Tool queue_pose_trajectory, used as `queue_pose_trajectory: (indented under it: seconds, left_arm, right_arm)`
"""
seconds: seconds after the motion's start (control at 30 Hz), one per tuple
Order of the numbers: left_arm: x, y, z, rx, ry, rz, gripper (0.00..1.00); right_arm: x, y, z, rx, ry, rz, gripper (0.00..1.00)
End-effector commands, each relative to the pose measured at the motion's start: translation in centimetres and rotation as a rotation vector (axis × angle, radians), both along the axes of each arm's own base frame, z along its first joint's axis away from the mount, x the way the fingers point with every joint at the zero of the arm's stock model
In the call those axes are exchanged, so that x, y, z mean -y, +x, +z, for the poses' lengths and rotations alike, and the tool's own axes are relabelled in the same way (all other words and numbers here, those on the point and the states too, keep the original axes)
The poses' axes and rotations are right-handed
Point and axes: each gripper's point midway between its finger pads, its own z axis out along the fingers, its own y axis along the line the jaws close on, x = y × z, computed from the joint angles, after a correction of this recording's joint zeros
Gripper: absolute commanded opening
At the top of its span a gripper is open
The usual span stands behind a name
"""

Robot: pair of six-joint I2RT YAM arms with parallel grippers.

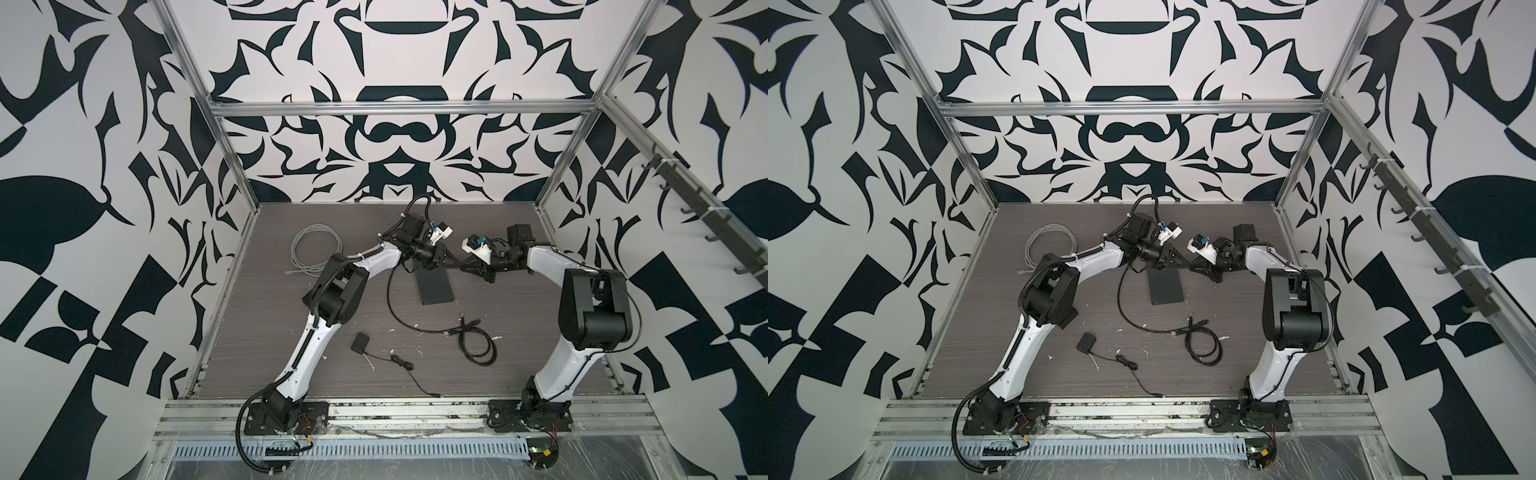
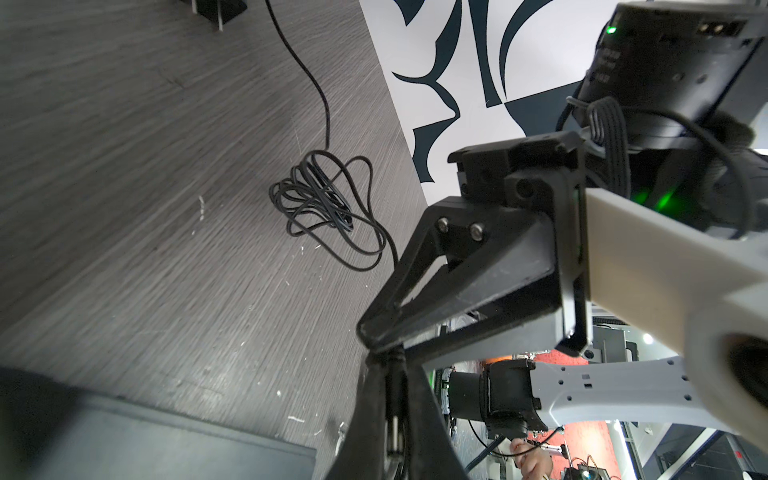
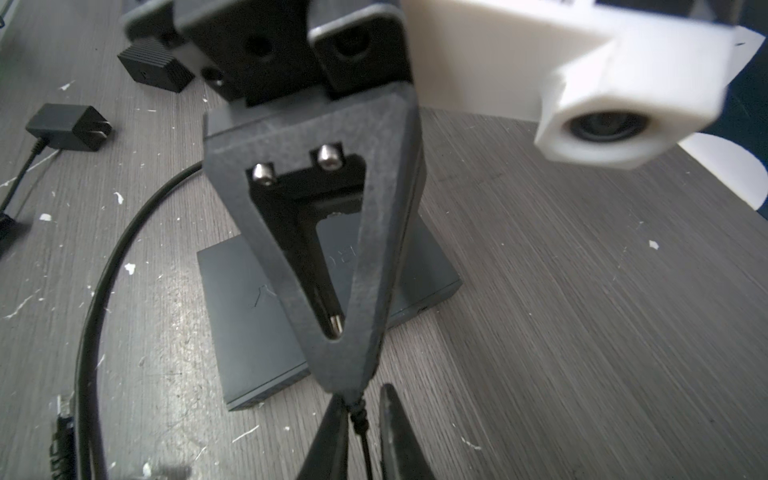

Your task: Insert the plug into the switch port

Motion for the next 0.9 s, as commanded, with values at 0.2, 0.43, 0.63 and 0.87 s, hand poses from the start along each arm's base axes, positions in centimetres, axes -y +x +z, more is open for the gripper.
queue_pose_trajectory:
  seconds: [0.2,0.43,0.63,0.87]
  left_arm:
    - [-0.2,-0.4,2.2,0.025,-0.031,-0.010,0.07]
    - [-0.4,-0.1,1.4,0.018,-0.011,0.009,0.13]
    - [-2.2,2.3,1.3,0.047,0.044,0.131,0.49]
    - [-8.0,6.0,0.3,0.105,0.241,0.407,0.58]
  right_arm:
    - [-0.7,-0.2,1.7,0.039,0.051,0.027,0.10]
    - [-0.7,-0.3,1.6,0.034,0.049,0.026,0.02]
    - [0.1,0.2,0.7,0.014,-0.025,-0.006,0.01]
    - [1.8,1.0,-1.1,-0.031,-0.147,-0.058,0.01]
